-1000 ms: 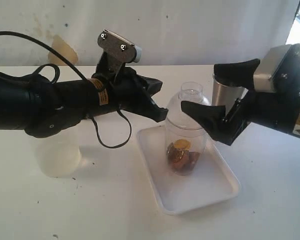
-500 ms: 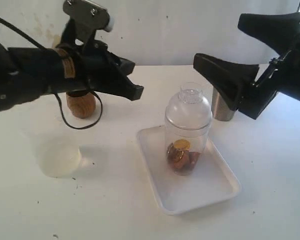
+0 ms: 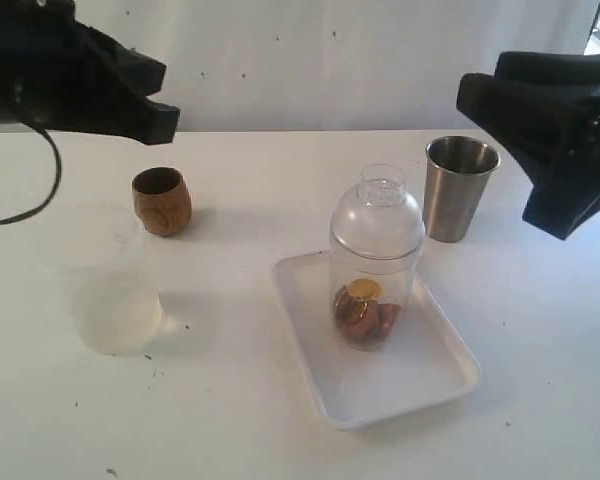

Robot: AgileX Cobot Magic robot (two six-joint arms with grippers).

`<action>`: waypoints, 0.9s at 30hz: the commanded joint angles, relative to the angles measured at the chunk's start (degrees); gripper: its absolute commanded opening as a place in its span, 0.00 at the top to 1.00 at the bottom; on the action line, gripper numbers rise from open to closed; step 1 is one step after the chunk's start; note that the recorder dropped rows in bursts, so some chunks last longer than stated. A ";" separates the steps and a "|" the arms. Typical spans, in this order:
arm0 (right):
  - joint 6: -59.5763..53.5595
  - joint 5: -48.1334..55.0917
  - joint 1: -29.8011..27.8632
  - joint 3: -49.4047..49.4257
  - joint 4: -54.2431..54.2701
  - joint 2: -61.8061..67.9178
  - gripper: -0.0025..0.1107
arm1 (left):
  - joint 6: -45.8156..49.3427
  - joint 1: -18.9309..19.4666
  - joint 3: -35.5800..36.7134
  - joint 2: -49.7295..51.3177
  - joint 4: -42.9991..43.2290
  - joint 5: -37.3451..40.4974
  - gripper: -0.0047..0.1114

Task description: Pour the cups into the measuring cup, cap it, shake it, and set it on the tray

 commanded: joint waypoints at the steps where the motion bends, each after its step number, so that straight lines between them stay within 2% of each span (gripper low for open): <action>1: 2.04 -0.75 -0.47 0.06 -2.62 -1.67 0.77 | 1.11 -0.08 0.18 -5.08 -0.27 4.23 0.96; 3: 2.04 -0.75 -0.47 0.06 -2.74 -2.81 0.83 | 1.71 -0.08 0.18 -7.39 -0.24 5.98 0.96; 5: 3.03 0.42 -0.47 0.06 -2.74 -4.14 0.95 | 1.71 -0.08 0.40 -9.81 0.10 7.28 0.96; 6: 4.40 1.32 -0.47 0.06 -2.74 -5.08 0.98 | 1.71 -0.08 0.68 -10.86 0.10 7.40 0.96; 16: 7.54 5.89 -0.47 0.17 -5.46 -14.42 0.98 | -0.05 -0.08 12.03 -25.71 -0.08 3.89 0.96; 21: 7.54 5.45 -0.47 0.17 -5.30 -15.88 0.98 | -0.05 -0.08 15.82 -30.96 -0.71 7.56 0.96; 27: 7.54 5.45 -0.47 0.17 -5.30 -15.88 0.98 | -0.05 -0.08 15.90 -31.91 -0.71 10.87 0.96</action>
